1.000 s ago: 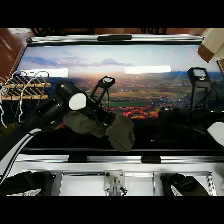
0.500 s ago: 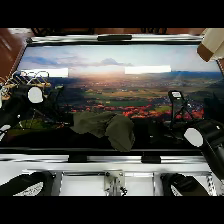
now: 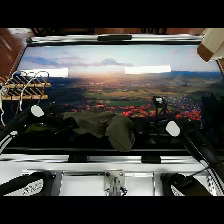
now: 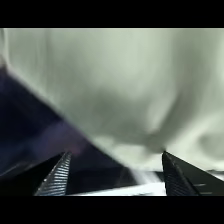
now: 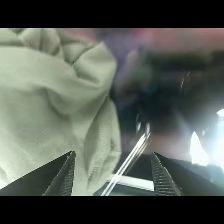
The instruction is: Fold the shirts.
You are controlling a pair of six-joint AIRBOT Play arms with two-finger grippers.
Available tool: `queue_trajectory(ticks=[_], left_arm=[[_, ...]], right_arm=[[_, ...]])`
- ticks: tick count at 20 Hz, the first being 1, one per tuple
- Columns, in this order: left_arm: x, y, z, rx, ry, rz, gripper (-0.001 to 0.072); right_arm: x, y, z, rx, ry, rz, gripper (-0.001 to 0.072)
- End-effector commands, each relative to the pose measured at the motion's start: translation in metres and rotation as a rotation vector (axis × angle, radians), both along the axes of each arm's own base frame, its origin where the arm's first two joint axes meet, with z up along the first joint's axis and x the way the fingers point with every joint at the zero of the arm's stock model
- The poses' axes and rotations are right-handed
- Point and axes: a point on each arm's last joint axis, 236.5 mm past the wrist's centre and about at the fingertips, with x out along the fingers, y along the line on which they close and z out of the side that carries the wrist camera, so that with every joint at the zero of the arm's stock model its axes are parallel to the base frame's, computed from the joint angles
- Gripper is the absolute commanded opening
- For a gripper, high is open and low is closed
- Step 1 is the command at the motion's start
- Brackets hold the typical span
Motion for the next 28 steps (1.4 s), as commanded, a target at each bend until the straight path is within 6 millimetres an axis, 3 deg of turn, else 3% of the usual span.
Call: queue_trajectory(ticks=[1,3,6,8,12,20,21,22,23,25,28], left_arm=[[0.028,0.006,-0.012,0.002,-0.065,0.117,0.0639],[0.039,0.007,-0.011,0.002,-0.095,0.157,0.0486],[0.049,0.008,-0.003,0.005,-0.139,0.133,0.0142],[0.053,0.005,0.004,0.002,-0.155,0.095,0.0043],[0.052,0.002,0.013,-0.004,-0.169,0.041,0.0035],[0.049,0.0,0.027,-0.013,-0.191,0.026,0.0035],[0.05,0.0,0.03,-0.014,-0.2,0.026,0.0035],[0.051,0.001,0.033,-0.013,-0.212,0.022,0.0035],[0.053,0.001,0.038,-0.011,-0.227,0.018,0.0035],[0.059,0.006,0.052,0.016,-0.267,-0.01,0.0034],[0.076,0.028,0.105,0.128,-0.401,-0.113,0.0035]], right_arm=[[-0.013,0.031,-0.026,0.097,0.122,0.067,0.0578],[-0.021,0.034,-0.036,0.094,0.171,0.098,0.0579],[-0.04,0.028,-0.046,0.062,0.251,0.151,0.058],[-0.049,0.026,-0.049,0.056,0.293,0.162,0.0581],[-0.059,0.011,-0.06,-0.006,0.322,0.17,0.0581],[-0.016,0.047,-0.08,0.189,0.232,-0.085,0.0576],[-0.014,0.048,-0.08,0.197,0.229,-0.095,0.042],[-0.014,0.049,-0.078,0.199,0.226,-0.094,0.012],[-0.013,0.049,-0.075,0.204,0.217,-0.09,0.006],[-0.012,0.045,-0.058,0.192,0.161,-0.017,0.0059],[0.001,0.013,-0.004,0.06,-0.021,0.126,0.0059]])
